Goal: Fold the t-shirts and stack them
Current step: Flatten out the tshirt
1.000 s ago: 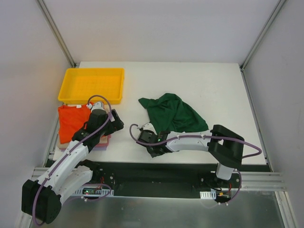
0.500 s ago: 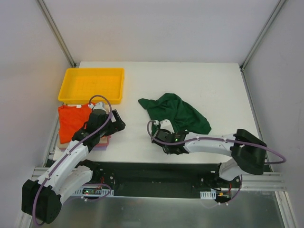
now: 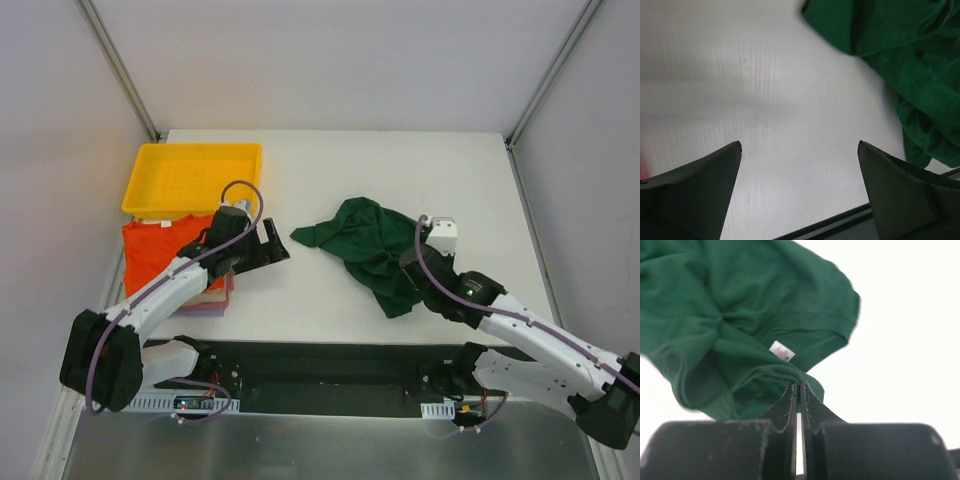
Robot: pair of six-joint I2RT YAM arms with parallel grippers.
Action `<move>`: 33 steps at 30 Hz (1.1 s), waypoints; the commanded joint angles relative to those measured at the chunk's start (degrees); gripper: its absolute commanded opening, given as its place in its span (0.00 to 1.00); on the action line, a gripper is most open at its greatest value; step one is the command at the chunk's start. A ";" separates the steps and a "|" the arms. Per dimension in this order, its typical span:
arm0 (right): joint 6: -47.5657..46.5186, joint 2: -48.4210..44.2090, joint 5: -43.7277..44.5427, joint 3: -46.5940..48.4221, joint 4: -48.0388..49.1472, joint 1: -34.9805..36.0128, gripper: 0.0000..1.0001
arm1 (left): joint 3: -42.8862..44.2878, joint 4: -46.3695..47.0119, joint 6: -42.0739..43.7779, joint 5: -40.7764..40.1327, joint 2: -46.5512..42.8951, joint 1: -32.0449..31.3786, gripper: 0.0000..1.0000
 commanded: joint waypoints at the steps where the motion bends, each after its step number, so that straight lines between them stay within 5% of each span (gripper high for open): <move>1: 2.00 -7.27 4.73 -2.52 -5.99 -8.17 0.01 | 7.64 2.83 0.87 1.81 8.33 -1.97 0.98; 13: -2.13 -11.16 -0.55 -4.11 -5.55 -18.03 0.00 | 15.04 3.44 17.82 11.65 24.60 -11.80 0.81; 18: -3.18 -9.75 -2.39 -4.11 -4.84 -18.48 0.00 | 15.12 3.53 22.05 3.68 26.18 -20.42 0.80; 23: -3.97 -10.63 -3.36 -4.81 -3.88 -18.65 0.00 | 18.55 1.07 21.43 -3.89 30.05 -20.52 0.78; 33: -4.85 -11.86 -4.42 -5.52 -3.17 -18.83 0.00 | 22.86 0.11 25.74 -1.62 35.68 -23.86 0.66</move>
